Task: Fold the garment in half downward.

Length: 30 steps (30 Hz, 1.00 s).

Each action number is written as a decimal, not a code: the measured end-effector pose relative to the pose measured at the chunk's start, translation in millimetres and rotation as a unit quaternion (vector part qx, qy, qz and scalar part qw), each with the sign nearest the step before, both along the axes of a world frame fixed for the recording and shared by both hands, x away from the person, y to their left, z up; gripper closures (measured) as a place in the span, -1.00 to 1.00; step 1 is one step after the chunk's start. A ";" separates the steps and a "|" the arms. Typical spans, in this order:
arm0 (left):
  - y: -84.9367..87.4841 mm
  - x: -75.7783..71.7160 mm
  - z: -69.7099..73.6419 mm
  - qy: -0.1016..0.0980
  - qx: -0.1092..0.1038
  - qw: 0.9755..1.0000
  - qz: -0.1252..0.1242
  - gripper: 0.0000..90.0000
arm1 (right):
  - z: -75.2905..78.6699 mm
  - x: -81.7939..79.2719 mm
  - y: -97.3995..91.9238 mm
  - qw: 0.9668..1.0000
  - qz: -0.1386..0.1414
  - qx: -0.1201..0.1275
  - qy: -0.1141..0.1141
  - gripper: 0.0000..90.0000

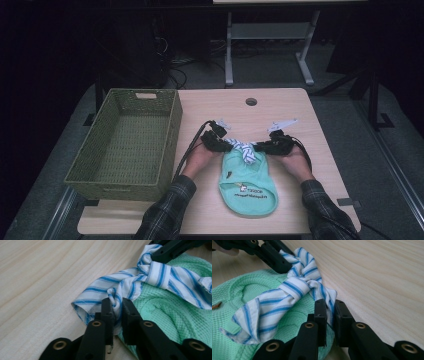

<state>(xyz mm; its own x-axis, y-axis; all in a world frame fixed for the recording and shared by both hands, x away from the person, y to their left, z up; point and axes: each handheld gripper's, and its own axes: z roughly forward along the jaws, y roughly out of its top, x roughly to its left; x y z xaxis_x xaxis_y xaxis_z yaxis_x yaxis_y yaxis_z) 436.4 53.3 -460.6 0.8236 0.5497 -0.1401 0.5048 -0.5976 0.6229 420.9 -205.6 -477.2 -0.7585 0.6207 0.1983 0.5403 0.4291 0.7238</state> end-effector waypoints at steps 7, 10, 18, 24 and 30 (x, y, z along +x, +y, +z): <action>2.7 -4.4 8.2 -0.005 -0.011 1.000 0.006 0.86 | 7.4 -3.5 0.9 1.000 0.001 -0.005 -0.007 0.85; 5.5 -5.6 15.5 -0.013 -0.014 1.000 0.004 0.86 | 13.8 -3.9 1.2 1.000 0.004 -0.008 -0.013 0.85; 9.7 -7.9 39.6 -0.033 -0.031 0.999 0.009 0.87 | 33.9 -4.3 1.2 0.999 0.003 -0.003 -0.039 0.85; 11.4 -8.8 61.5 -0.060 -0.037 0.997 0.011 0.87 | 52.9 -3.3 1.1 0.998 0.000 0.005 -0.062 0.86; 12.3 -9.7 77.5 -0.079 -0.040 0.996 0.011 0.87 | 70.3 -4.7 -0.2 0.997 -0.003 0.006 -0.083 0.86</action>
<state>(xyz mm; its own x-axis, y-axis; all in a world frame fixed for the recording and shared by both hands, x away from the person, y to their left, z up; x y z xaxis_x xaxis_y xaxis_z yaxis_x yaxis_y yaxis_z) 426.7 65.6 -383.1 0.8264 0.5605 -0.0545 0.4099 -0.5325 0.7405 416.2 -205.8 -406.8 -0.7783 0.6230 0.0780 0.4152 0.4175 0.8083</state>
